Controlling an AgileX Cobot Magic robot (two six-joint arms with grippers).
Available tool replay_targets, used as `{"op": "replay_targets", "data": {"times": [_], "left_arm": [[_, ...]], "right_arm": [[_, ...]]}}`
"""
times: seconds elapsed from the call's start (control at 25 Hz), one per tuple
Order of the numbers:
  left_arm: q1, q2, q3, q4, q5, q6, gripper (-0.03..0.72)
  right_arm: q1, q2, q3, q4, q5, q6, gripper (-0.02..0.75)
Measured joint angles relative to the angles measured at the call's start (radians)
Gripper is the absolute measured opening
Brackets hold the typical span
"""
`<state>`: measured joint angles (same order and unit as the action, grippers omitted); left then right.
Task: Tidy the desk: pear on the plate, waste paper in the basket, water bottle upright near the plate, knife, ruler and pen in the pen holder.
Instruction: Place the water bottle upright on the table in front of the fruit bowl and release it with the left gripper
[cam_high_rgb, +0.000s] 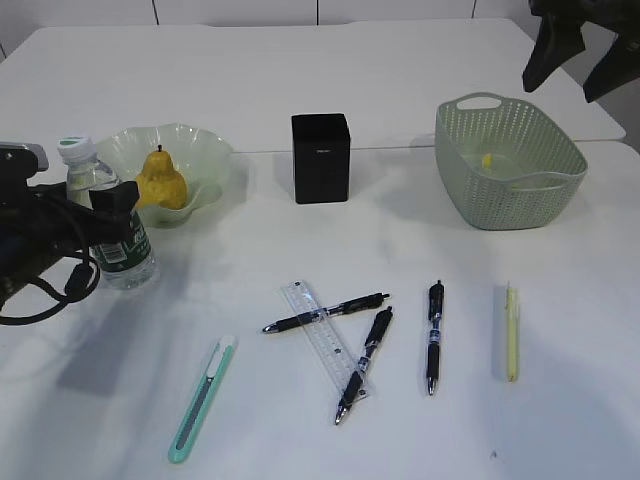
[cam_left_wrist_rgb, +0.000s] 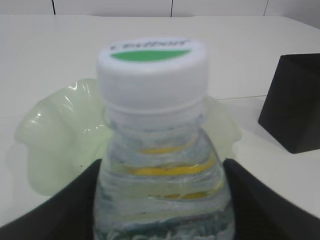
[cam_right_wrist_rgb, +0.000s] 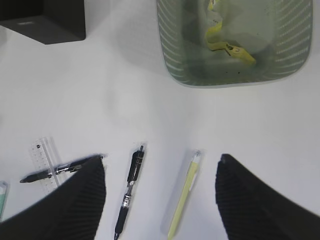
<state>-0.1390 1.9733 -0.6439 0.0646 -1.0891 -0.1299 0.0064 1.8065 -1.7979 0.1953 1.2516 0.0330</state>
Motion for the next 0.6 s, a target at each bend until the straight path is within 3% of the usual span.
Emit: {"op": "replay_targets", "data": {"times": [0.2,0.6], "left_arm": [[0.0,0.0,0.0,0.0,-0.008,-0.023,0.564],[0.0,-0.054,0.0,-0.001,0.027,-0.029,0.573]], "right_arm": [[0.0,0.0,0.0,0.0,0.0,0.0,0.537],[0.0,0.0,0.0,0.0,0.0,-0.001,0.533]]}}
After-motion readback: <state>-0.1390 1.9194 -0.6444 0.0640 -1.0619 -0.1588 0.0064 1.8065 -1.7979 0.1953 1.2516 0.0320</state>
